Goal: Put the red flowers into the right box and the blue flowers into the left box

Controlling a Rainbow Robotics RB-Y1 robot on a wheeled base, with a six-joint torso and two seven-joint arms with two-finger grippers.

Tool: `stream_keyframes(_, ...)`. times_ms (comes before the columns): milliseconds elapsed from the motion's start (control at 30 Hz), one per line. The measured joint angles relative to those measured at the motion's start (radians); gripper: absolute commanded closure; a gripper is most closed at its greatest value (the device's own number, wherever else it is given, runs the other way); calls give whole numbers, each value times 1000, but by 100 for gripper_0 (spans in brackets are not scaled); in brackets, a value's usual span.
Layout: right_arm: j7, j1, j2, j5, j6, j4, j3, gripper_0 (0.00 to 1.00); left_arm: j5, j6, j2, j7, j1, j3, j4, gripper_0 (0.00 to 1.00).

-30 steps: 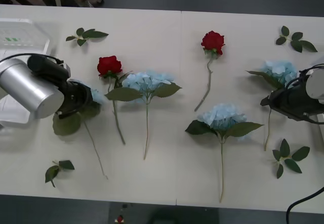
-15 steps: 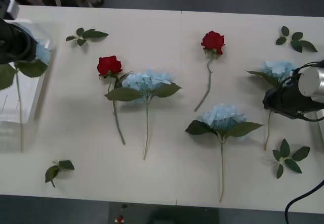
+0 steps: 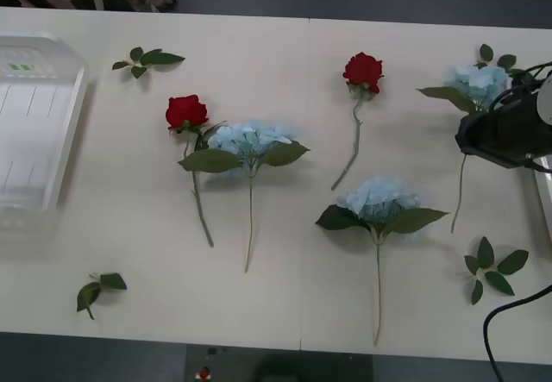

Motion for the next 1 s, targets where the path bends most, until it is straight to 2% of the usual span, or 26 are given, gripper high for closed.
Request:
stream_keyframes(67,3,0,0,-26,5,-44,-2,100,9,-47,0,-11,0,-10,50,88)
stream_keyframes(100,10,0,0,-45,4,-65,-2,100,24,-58,0,-27,0,-14,68,79)
stream_keyframes(167,64,1,0,-90,4,-97,-3,100,44,-61,0,-65,0,-16,90,52)
stream_keyframes(300,240,1,0,-261,4,-115,-38,100,45,-62,-1,-93,0,-16,95,32)
stream_keyframes(367,298,1,0,-366,5,-115,-63,100,45,-62,-1,-93,0,-16,95,19)
stream_keyframes(433,335,1,0,-477,13,-115,-86,100,45,-63,-1,-93,0,-16,95,11)
stream_keyframes(533,373,1,0,-627,56,-115,-110,100,45,-63,-1,-93,0,-16,95,5)
stream_keyframes(733,376,1,0,-910,91,-115,-119,100,45,-63,-1,-93,0,-16,95,4)
stream_keyframes(1000,376,-1,3,-1149,35,-115,-44,100,134,-63,0,-98,0,-16,91,0)
